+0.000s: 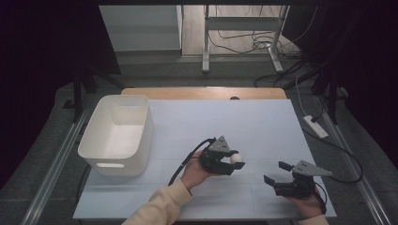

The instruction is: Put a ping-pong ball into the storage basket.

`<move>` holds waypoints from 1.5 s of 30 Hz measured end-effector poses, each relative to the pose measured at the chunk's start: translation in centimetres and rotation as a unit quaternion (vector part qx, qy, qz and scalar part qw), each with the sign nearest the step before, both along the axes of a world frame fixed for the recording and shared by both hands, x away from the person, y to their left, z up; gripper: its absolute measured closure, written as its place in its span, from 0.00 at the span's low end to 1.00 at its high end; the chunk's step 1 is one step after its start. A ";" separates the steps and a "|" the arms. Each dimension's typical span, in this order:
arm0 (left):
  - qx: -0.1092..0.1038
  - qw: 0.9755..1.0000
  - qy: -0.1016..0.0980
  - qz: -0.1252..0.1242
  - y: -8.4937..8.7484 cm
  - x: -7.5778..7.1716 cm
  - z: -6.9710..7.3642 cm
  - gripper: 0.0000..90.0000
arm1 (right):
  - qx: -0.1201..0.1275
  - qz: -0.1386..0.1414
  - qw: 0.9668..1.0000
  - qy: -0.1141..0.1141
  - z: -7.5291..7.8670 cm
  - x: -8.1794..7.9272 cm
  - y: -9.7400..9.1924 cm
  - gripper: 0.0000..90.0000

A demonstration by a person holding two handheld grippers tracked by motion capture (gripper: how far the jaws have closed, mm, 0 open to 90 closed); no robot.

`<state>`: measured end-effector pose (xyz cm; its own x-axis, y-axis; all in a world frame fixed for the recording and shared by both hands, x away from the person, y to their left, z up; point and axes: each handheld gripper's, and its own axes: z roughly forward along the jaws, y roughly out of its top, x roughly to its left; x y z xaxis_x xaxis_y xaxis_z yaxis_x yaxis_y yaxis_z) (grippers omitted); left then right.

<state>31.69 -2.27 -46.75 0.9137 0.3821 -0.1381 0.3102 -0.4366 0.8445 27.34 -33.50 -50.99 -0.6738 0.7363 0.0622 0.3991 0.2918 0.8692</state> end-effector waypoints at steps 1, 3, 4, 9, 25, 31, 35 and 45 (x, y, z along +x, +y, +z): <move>-0.001 1.000 0.000 0.001 0.1 0.0 0.1 0.57 | 0.000 0.000 1.000 0.000 0.0 0.0 0.0 0.16; -0.008 1.000 0.002 0.002 0.3 0.0 0.3 0.57 | 0.000 -0.001 1.000 0.000 0.0 0.0 0.0 0.16; -0.008 1.000 0.002 0.002 0.4 0.1 0.4 0.57 | 0.000 0.000 1.000 0.000 0.0 0.0 0.0 0.16; -0.012 1.000 -0.002 0.008 0.9 0.1 0.7 0.57 | 0.000 0.000 1.000 0.000 0.0 0.0 0.0 0.16; -0.025 0.999 -0.015 0.018 2.2 -0.1 1.9 0.57 | 0.001 -0.002 1.000 0.000 0.0 0.0 0.0 0.16; -0.029 0.999 -0.020 0.023 2.9 -0.1 2.4 0.57 | 0.000 -0.001 1.000 0.001 0.0 0.0 0.1 0.16; -0.031 0.999 -0.022 0.026 3.1 0.0 2.6 0.57 | 0.000 -0.001 1.000 0.001 0.0 0.0 0.0 0.16; -0.042 0.998 -0.032 0.034 4.0 -0.1 3.6 0.57 | 0.000 -0.001 1.000 0.001 0.0 0.0 0.1 0.16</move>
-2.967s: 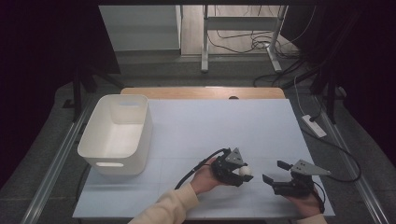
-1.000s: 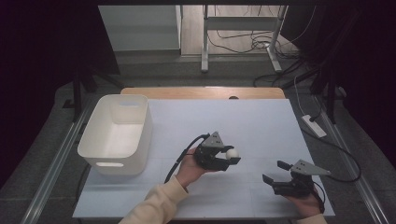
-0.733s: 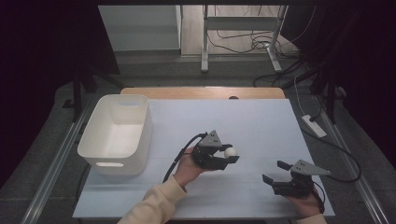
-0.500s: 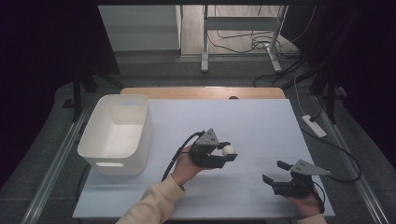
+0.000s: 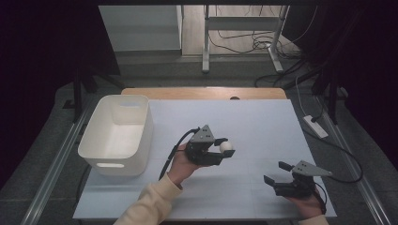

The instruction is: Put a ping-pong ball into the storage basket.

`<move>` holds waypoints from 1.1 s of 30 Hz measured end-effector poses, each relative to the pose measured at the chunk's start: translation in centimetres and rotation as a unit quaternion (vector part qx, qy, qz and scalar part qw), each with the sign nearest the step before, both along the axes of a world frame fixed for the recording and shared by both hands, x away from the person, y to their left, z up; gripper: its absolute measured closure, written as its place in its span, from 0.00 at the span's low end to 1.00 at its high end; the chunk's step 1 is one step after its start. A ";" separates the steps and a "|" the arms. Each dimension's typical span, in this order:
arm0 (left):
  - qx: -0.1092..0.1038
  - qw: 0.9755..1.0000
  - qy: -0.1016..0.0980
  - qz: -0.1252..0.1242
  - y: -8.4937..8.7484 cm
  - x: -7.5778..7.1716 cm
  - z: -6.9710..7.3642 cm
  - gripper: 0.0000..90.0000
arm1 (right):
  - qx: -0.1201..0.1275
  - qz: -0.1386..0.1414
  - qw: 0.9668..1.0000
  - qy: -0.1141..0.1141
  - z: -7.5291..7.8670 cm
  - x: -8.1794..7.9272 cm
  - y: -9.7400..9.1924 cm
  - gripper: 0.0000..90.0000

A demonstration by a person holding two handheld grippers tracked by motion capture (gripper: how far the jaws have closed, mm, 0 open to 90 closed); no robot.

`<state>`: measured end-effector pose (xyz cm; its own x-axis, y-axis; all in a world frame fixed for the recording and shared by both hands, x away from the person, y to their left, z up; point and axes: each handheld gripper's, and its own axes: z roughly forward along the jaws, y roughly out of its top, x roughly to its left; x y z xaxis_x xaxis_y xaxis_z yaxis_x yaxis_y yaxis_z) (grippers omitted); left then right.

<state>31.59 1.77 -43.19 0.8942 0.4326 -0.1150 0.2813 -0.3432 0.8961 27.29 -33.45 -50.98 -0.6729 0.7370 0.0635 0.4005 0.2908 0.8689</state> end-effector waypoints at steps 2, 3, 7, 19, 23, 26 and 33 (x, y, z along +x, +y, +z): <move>-0.002 1.000 -0.002 0.002 0.2 0.0 0.2 0.57 | 0.000 0.000 1.000 0.000 0.0 0.0 0.0 0.16; -0.004 1.000 -0.003 0.003 0.3 0.0 0.3 0.57 | 0.000 0.000 1.000 -0.001 0.0 0.0 0.0 0.16; -0.006 1.000 -0.006 0.007 0.6 -0.1 0.5 0.57 | -0.001 0.000 1.000 -0.001 0.0 0.0 0.0 0.16; -0.015 1.000 -0.015 0.019 1.8 -0.1 1.5 0.57 | 0.000 0.000 1.000 -0.001 0.0 0.0 0.0 0.16; -0.017 0.999 -0.017 0.022 2.1 -0.1 1.7 0.57 | 0.000 0.000 1.000 -0.001 0.0 0.0 0.0 0.16; -0.021 0.999 -0.019 0.027 2.4 -0.2 1.9 0.57 | -0.001 0.001 1.000 -0.001 0.0 0.0 0.0 0.16; -0.022 0.999 -0.022 0.034 2.9 -0.1 2.2 0.57 | 0.000 0.001 1.000 -0.002 0.0 0.1 0.0 0.16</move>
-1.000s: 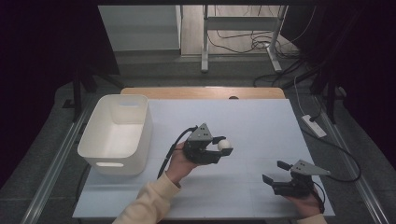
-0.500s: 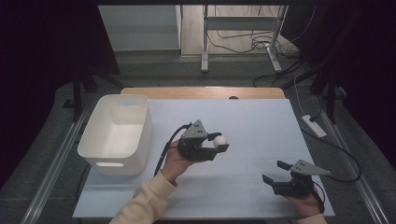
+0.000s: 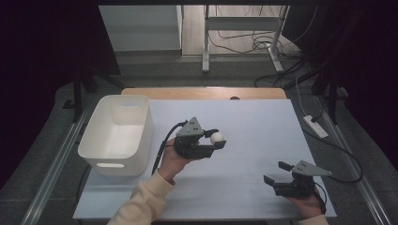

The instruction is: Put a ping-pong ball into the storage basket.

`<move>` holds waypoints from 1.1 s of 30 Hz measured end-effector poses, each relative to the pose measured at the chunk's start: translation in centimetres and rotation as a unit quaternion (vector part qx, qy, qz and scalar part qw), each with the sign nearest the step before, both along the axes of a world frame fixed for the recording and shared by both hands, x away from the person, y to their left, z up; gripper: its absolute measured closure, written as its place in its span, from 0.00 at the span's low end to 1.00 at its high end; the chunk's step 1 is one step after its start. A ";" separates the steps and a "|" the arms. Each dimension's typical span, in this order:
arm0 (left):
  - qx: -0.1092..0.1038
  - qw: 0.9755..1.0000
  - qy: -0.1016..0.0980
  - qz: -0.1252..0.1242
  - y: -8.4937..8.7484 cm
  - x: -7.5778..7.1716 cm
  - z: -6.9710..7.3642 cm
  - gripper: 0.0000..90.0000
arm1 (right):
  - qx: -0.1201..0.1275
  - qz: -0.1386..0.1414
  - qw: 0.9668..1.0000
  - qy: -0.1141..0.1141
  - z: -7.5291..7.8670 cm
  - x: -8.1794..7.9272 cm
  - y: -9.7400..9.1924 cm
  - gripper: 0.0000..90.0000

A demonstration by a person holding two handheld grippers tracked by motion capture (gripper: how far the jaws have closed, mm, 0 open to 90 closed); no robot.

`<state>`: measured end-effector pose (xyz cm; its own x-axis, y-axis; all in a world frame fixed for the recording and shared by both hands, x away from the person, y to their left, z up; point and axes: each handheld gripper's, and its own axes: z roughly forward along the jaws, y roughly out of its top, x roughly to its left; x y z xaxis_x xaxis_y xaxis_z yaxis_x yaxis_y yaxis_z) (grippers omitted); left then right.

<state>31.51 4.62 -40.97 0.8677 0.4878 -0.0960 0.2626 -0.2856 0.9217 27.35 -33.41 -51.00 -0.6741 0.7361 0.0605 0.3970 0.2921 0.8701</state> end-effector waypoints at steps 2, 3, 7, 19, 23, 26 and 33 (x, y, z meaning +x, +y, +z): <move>-0.003 1.000 0.000 0.003 0.3 0.0 0.2 0.57 | -0.001 0.000 1.000 0.001 0.0 0.0 0.0 0.16; -0.005 1.000 0.000 0.004 0.3 0.0 0.2 0.57 | -0.002 0.000 1.000 0.000 0.0 0.0 0.0 0.16; -0.004 1.000 -0.001 0.006 0.6 0.0 0.3 0.57 | -0.003 0.000 1.000 0.001 0.0 0.0 0.0 0.16; -0.007 1.000 -0.007 0.025 2.0 0.2 0.9 0.57 | -0.003 0.000 1.000 0.002 0.0 0.0 0.0 0.16; -0.007 0.999 -0.009 0.031 2.4 0.2 1.1 0.57 | -0.003 0.000 1.000 0.002 0.0 0.0 0.0 0.16; -0.008 0.999 -0.011 0.035 2.7 0.2 1.4 0.57 | -0.003 0.001 1.000 0.001 0.0 0.1 0.0 0.16; -0.009 0.999 -0.015 0.042 3.3 0.2 1.7 0.57 | -0.003 0.001 1.000 0.000 0.0 0.1 0.1 0.16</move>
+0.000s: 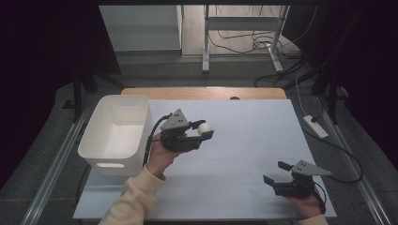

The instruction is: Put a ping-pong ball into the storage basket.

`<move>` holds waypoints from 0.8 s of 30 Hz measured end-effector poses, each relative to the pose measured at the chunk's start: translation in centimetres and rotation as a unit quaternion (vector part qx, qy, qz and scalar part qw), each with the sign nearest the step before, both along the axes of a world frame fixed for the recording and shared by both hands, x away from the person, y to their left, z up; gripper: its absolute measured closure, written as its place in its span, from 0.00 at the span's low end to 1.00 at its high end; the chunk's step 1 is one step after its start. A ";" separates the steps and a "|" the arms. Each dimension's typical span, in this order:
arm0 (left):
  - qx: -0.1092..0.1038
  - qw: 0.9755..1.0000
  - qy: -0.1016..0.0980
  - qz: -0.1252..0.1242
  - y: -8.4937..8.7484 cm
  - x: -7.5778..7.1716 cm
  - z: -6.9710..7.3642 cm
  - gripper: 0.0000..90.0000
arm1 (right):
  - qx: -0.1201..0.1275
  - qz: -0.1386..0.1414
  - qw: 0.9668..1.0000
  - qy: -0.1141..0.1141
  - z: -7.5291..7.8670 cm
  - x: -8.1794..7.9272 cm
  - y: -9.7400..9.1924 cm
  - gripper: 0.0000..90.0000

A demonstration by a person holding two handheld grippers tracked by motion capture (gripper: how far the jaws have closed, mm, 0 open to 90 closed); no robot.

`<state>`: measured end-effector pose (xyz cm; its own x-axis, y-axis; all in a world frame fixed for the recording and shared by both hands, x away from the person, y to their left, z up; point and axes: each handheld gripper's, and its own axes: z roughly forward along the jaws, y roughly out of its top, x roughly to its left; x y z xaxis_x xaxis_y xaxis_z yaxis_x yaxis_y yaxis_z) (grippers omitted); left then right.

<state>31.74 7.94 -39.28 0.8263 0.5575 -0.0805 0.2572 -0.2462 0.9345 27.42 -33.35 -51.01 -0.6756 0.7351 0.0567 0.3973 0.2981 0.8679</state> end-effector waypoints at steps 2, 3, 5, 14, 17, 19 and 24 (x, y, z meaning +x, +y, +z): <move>0.000 1.000 0.000 0.001 0.1 0.0 0.1 0.57 | 0.000 0.000 1.000 0.000 0.0 0.0 0.0 0.16; 0.001 1.000 0.000 0.002 0.2 0.0 0.1 0.57 | 0.000 0.000 1.000 0.000 0.0 0.0 0.0 0.16; 0.001 1.000 -0.001 0.004 0.3 0.1 0.1 0.57 | 0.000 0.000 1.000 0.000 0.0 0.0 0.0 0.16; -0.001 1.000 -0.005 0.015 1.2 0.1 0.5 0.57 | 0.001 0.000 1.000 0.000 0.0 0.0 0.0 0.16; -0.002 1.000 -0.006 0.018 1.4 0.1 0.7 0.57 | 0.000 0.000 1.000 0.000 0.0 0.0 0.0 0.16; -0.003 1.000 -0.007 0.019 1.5 0.1 0.7 0.57 | 0.000 0.000 1.000 0.000 0.0 0.0 0.0 0.16; -0.005 1.000 -0.009 0.024 1.9 0.1 0.9 0.57 | 0.001 0.000 1.000 0.000 0.0 0.0 0.0 0.16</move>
<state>31.88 9.79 -38.37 0.8001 0.5957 -0.0709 0.2513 -0.2256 0.9412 27.44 -33.33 -51.01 -0.6752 0.7352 0.0590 0.3977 0.2956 0.8686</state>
